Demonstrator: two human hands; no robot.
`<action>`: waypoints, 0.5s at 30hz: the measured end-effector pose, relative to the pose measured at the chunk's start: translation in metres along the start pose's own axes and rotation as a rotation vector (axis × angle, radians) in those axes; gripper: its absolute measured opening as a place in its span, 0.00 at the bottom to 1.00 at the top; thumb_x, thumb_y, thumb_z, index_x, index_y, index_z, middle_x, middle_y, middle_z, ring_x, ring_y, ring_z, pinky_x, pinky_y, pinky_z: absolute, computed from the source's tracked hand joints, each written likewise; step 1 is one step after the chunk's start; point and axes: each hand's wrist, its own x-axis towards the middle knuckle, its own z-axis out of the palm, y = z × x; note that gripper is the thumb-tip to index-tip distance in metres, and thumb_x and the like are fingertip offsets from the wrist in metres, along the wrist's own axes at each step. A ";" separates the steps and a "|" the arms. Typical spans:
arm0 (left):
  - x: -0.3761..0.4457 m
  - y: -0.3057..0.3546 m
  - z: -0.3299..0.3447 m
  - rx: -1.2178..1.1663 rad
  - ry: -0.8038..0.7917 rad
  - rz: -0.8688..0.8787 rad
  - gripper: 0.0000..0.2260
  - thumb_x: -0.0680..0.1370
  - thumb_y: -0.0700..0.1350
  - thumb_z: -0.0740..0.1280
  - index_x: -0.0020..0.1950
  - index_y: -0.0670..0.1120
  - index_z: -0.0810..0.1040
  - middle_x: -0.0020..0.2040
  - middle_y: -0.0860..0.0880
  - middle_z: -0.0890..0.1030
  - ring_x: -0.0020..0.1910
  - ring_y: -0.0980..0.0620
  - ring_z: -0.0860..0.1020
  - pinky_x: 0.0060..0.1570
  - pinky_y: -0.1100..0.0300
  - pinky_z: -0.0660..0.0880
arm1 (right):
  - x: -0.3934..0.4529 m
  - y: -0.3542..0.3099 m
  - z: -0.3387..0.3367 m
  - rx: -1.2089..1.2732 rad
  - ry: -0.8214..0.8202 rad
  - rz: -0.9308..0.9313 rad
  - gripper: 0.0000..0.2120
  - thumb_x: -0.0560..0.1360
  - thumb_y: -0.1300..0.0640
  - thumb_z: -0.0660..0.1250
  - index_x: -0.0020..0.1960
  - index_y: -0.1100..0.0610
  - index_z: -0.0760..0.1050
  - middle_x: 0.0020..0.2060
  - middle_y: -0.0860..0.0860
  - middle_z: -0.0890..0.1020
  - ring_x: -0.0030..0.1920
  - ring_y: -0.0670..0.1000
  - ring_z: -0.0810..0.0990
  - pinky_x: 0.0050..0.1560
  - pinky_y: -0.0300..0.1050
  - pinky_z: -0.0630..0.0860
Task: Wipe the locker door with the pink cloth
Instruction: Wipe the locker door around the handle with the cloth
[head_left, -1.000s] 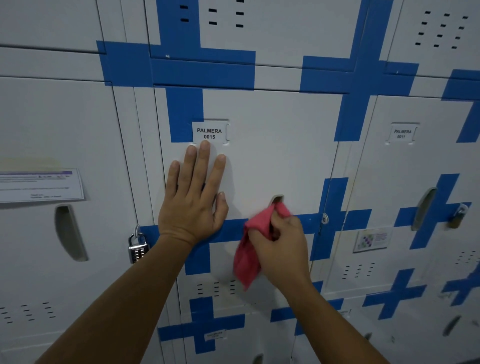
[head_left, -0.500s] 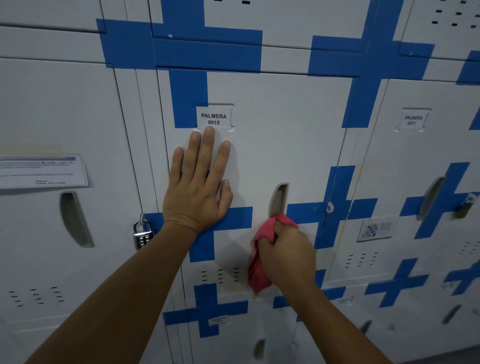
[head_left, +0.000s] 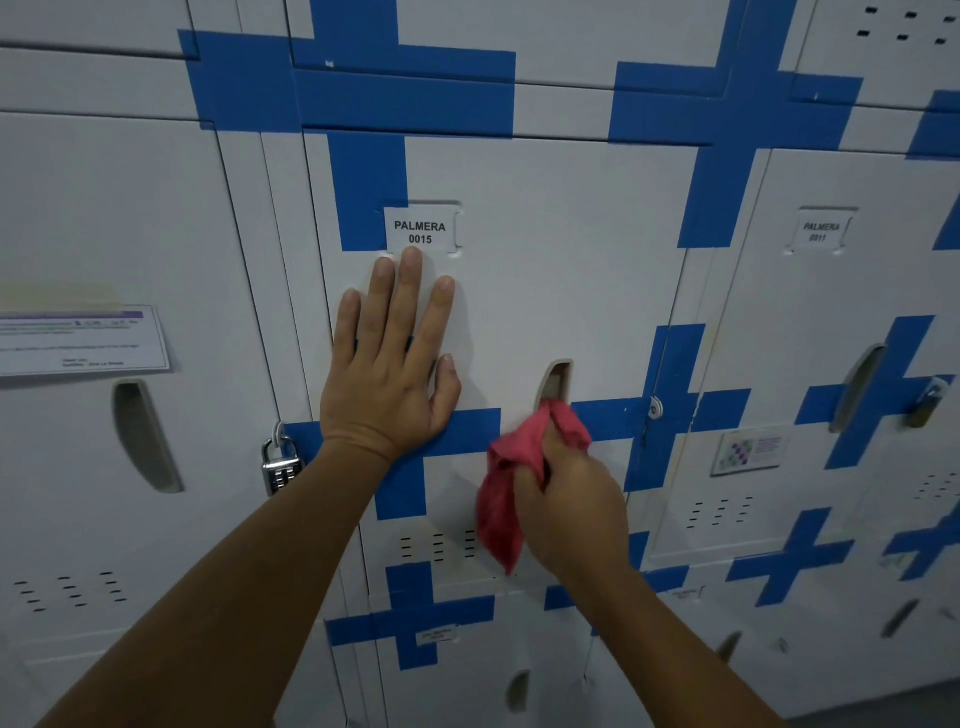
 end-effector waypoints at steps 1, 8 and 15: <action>0.000 0.000 0.000 0.001 -0.007 -0.001 0.32 0.81 0.52 0.55 0.82 0.44 0.50 0.81 0.38 0.52 0.80 0.42 0.44 0.79 0.43 0.44 | -0.004 0.007 0.002 -0.088 -0.055 0.017 0.19 0.82 0.46 0.58 0.70 0.51 0.70 0.46 0.50 0.82 0.44 0.50 0.82 0.50 0.47 0.83; 0.001 0.000 -0.001 0.005 -0.009 -0.003 0.32 0.80 0.52 0.56 0.82 0.44 0.52 0.81 0.38 0.53 0.81 0.39 0.48 0.79 0.44 0.43 | -0.004 -0.005 -0.004 0.156 -0.014 0.108 0.10 0.82 0.50 0.61 0.56 0.52 0.77 0.39 0.49 0.81 0.39 0.48 0.80 0.43 0.43 0.82; 0.001 0.001 0.000 -0.009 -0.001 -0.002 0.32 0.80 0.52 0.55 0.82 0.44 0.52 0.81 0.38 0.53 0.80 0.38 0.50 0.78 0.43 0.45 | 0.013 -0.039 -0.035 0.743 0.071 0.154 0.08 0.79 0.58 0.65 0.46 0.60 0.81 0.32 0.54 0.76 0.31 0.47 0.74 0.31 0.36 0.73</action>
